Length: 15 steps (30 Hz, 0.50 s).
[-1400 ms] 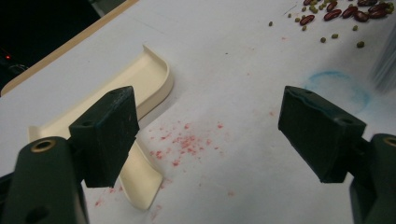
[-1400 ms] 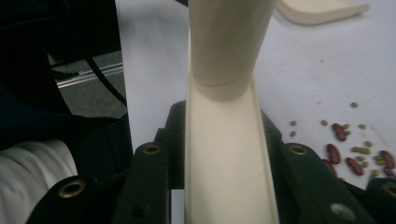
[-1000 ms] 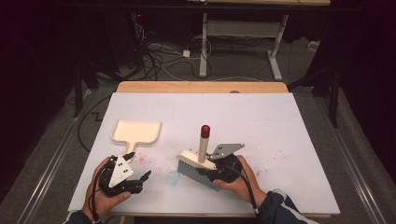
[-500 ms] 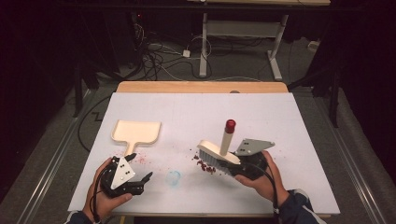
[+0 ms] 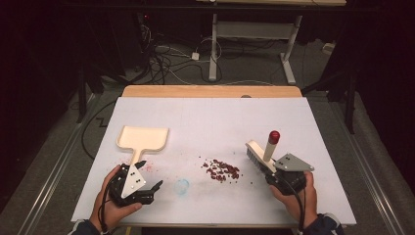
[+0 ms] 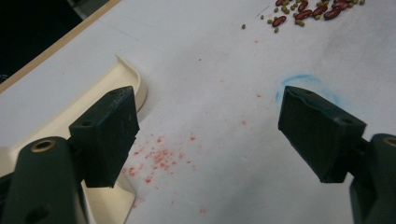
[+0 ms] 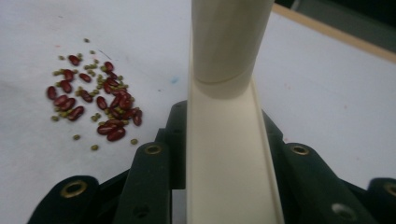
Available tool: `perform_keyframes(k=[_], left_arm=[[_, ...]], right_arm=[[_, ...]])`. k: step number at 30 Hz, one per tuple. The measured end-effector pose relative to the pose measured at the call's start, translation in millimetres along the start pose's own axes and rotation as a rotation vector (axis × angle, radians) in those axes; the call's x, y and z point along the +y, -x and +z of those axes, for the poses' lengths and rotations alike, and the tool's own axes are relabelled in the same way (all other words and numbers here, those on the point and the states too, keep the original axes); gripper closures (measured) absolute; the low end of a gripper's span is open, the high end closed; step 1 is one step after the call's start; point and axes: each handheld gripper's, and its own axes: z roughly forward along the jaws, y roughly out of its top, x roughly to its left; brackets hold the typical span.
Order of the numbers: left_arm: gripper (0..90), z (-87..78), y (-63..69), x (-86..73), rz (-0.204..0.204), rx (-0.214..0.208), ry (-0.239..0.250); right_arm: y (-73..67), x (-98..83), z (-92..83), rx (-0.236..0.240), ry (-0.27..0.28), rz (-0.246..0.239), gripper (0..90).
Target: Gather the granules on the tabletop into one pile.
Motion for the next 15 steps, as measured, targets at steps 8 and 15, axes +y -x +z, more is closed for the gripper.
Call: perform_keyframes(k=[8,15], left_arm=[[19.3,-0.2,1.4,0.1,-0.01,0.006,-0.002],[19.3,-1.9,2.0,0.3,-0.016,0.007,0.006]], right_arm=[[-29.2,6.9,24.6,-0.077,-0.021,0.042,67.7],[-72.0,18.6,44.6,-0.126,0.002,0.028,67.5]])
